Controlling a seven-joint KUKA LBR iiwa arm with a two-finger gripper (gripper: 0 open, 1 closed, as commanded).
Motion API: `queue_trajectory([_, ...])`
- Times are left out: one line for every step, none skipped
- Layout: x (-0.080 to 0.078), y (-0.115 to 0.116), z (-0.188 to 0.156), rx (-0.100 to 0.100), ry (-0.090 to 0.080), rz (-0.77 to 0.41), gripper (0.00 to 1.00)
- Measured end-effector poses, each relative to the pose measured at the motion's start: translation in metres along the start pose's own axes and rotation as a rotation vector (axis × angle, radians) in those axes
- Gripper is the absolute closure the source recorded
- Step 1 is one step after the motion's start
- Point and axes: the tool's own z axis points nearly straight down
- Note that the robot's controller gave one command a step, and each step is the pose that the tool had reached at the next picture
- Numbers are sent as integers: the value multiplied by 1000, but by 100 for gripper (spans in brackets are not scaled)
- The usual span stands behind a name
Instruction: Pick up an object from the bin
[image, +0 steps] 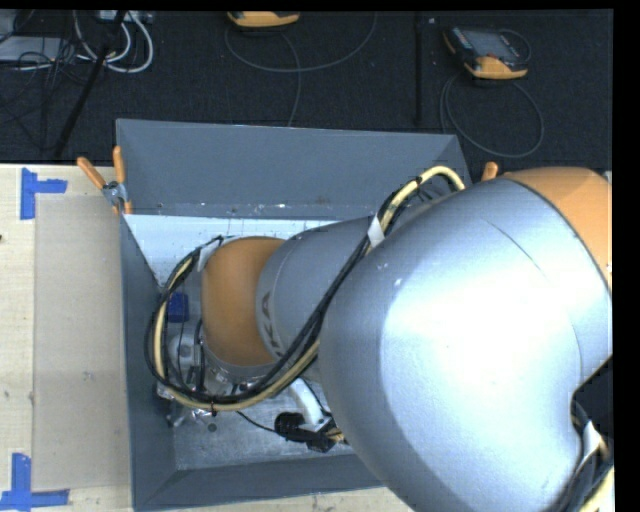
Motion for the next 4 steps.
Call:
queue_trajectory([-2,2,-2,-6,-4,1,100])
queue_trajectory([-3,3,-76,-4,-2,-1,100])
queue_trajectory([-4,2,-102,0,-1,-4,100])
queue_trajectory([-5,2,-116,1,-1,-9,100])
